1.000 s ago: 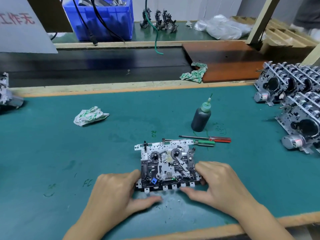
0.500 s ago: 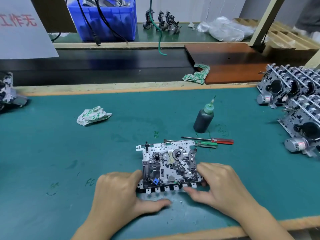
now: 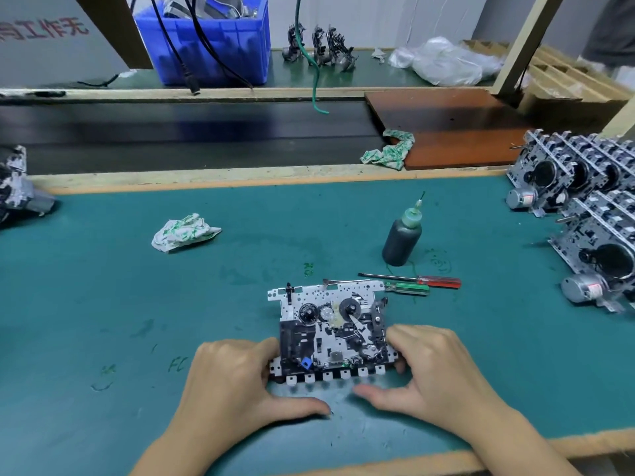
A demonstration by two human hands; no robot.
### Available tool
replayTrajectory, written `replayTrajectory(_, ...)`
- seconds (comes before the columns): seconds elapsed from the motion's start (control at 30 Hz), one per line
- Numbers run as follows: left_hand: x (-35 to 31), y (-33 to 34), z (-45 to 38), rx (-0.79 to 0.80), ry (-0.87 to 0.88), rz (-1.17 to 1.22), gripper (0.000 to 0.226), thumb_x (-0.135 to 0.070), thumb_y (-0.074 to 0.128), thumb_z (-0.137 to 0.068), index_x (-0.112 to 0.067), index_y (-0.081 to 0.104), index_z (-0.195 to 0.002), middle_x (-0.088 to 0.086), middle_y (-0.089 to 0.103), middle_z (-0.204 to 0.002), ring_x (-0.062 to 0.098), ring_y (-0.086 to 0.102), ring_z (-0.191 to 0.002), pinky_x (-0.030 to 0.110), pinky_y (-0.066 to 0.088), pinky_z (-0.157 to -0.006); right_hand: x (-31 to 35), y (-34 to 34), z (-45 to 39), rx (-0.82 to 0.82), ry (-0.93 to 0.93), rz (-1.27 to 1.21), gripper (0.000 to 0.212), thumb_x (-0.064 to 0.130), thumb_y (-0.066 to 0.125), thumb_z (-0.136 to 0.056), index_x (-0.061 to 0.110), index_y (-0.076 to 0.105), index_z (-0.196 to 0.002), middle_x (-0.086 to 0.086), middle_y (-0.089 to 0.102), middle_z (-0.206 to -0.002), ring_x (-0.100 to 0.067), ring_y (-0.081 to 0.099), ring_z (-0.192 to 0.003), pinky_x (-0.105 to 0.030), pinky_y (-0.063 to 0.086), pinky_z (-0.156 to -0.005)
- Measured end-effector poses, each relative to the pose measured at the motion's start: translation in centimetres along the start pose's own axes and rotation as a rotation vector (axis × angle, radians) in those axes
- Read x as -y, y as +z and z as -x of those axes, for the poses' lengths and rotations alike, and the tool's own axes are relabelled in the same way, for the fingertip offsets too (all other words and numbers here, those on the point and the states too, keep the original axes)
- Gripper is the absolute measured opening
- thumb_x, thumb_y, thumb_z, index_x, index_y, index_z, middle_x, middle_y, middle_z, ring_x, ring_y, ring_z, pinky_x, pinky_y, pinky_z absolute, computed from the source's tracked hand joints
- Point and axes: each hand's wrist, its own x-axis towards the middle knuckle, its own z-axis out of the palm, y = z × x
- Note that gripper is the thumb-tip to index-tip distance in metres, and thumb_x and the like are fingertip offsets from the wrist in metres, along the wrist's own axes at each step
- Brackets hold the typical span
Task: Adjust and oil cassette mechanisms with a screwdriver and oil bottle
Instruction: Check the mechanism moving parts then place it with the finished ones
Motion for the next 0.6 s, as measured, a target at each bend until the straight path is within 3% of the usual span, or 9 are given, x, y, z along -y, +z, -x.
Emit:
replayTrajectory(0.13, 0.0, -0.2, 0.3, 0.007, 0.059, 0.008, 0.059, -0.087, 0.051, -0.053, -0.031, 0.032, -0.056, -0.009, 0.036, -0.034, 0.007, 0.037, -0.030, 0.017, 0.035, -0.032, 0.4, 0.1, -0.2, -0.010, 0.078, -0.027, 0.055, 0.066, 0.056, -0.069, 0.019, 0.032, -0.052, 0.003, 0.034, -0.043, -0.016, 0.031, -0.039, -0.025, 0.021, -0.042)
replayTrajectory(0.27, -0.3, -0.1, 0.4, 0.015, -0.030, -0.023, 0.070, -0.089, 0.046, -0.055, -0.020, 0.041, -0.047, -0.008, 0.036, -0.033, 0.009, 0.039, -0.029, 0.019, 0.035, -0.031, 0.0, -0.3, -0.1, 0.067, 0.029, -0.104, 0.052, 0.060, 0.057, -0.074, 0.017, 0.035, -0.055, 0.005, 0.036, -0.047, -0.012, 0.029, -0.044, -0.024, 0.026, -0.044)
replayTrajectory(0.37, -0.3, -0.5, 0.2, -0.014, -0.061, 0.016, 0.070, -0.088, 0.041, -0.062, -0.019, 0.037, -0.051, -0.005, 0.035, -0.032, 0.010, 0.035, -0.031, 0.017, 0.031, -0.035, 0.1, -0.5, -0.1, 0.122, 0.047, -0.144, 0.058, 0.064, 0.053, -0.079, 0.014, 0.038, -0.053, 0.007, 0.033, -0.048, -0.009, 0.028, -0.045, -0.020, 0.021, -0.048)
replayTrajectory(0.47, -0.5, -1.0, 0.1, -0.093, -0.051, 0.233, 0.062, -0.081, 0.029, -0.081, -0.021, 0.035, -0.065, 0.002, 0.040, -0.047, 0.012, 0.035, -0.042, 0.017, 0.023, -0.042, 0.1, -1.0, -0.7, 0.170, 0.323, -0.555, 0.075, 0.073, 0.062, -0.063, 0.000, 0.046, -0.055, -0.003, 0.033, -0.048, -0.007, 0.029, -0.048, -0.024, 0.024, -0.049)
replayTrajectory(0.53, -0.8, -1.1, 0.1, -0.138, -0.090, 0.406, 0.063, -0.074, 0.025, -0.089, -0.018, 0.041, -0.063, -0.001, 0.039, -0.044, 0.011, 0.036, -0.038, 0.023, 0.031, -0.040, 0.0, -1.5, -1.2, 0.176, 0.455, -0.738, 0.066, 0.068, 0.065, -0.058, 0.005, 0.046, -0.051, -0.007, 0.037, -0.045, -0.010, 0.034, -0.046, -0.027, 0.026, -0.049)
replayTrajectory(0.6, -1.3, -1.2, -0.2, -0.202, -0.146, 0.541, 0.060, -0.069, 0.027, -0.092, -0.021, 0.046, -0.061, -0.012, 0.040, -0.039, 0.006, 0.038, -0.035, 0.022, 0.033, -0.040, 0.4, -1.9, -2.0, 0.162, 0.517, -0.835, 0.057, 0.065, 0.057, -0.064, 0.013, 0.047, -0.042, -0.003, 0.042, -0.038, -0.012, 0.037, -0.038, -0.021, 0.031, -0.047)
